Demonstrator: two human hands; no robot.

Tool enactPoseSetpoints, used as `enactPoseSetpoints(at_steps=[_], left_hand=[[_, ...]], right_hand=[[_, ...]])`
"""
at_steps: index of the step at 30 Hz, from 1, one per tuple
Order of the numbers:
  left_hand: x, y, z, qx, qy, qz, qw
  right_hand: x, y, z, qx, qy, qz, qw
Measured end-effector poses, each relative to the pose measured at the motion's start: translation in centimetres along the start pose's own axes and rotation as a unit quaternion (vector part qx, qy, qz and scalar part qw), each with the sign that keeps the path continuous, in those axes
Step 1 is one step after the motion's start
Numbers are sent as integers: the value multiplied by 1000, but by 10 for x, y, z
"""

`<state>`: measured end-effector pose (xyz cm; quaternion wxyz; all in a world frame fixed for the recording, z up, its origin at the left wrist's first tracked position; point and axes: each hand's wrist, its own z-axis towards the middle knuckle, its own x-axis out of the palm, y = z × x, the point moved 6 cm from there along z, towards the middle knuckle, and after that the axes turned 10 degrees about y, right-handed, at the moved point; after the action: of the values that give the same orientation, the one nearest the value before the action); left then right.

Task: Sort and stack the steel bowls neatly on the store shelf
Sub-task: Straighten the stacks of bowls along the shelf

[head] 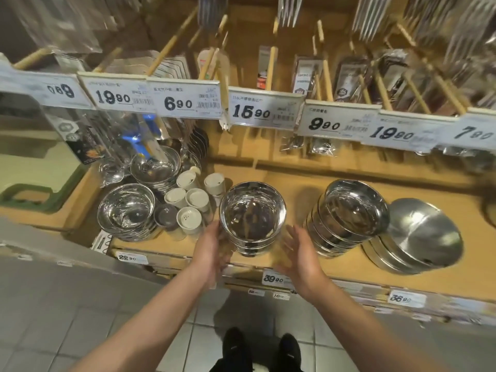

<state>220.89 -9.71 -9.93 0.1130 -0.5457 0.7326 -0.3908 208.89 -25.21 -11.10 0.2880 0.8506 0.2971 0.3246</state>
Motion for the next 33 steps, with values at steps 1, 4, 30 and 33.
enactPoseSetpoints(at_steps=[1, 4, 30, 33], left_hand=[[0, 3, -5, -7, -10, -2, 1000], [0, 11, -25, -10, -37, 20, 999], [355, 183, -148, -54, 129, 102, 985], [366, 181, -138, -58, 121, 100, 986]], right_hand=[[-3, -4, -6, 11, -2, -4, 1000], [-14, -10, -27, 22, 1, -28, 999], [-390, 35, -293, -84, -116, 26, 989], [-403, 36, -288, -73, -129, 38, 988]])
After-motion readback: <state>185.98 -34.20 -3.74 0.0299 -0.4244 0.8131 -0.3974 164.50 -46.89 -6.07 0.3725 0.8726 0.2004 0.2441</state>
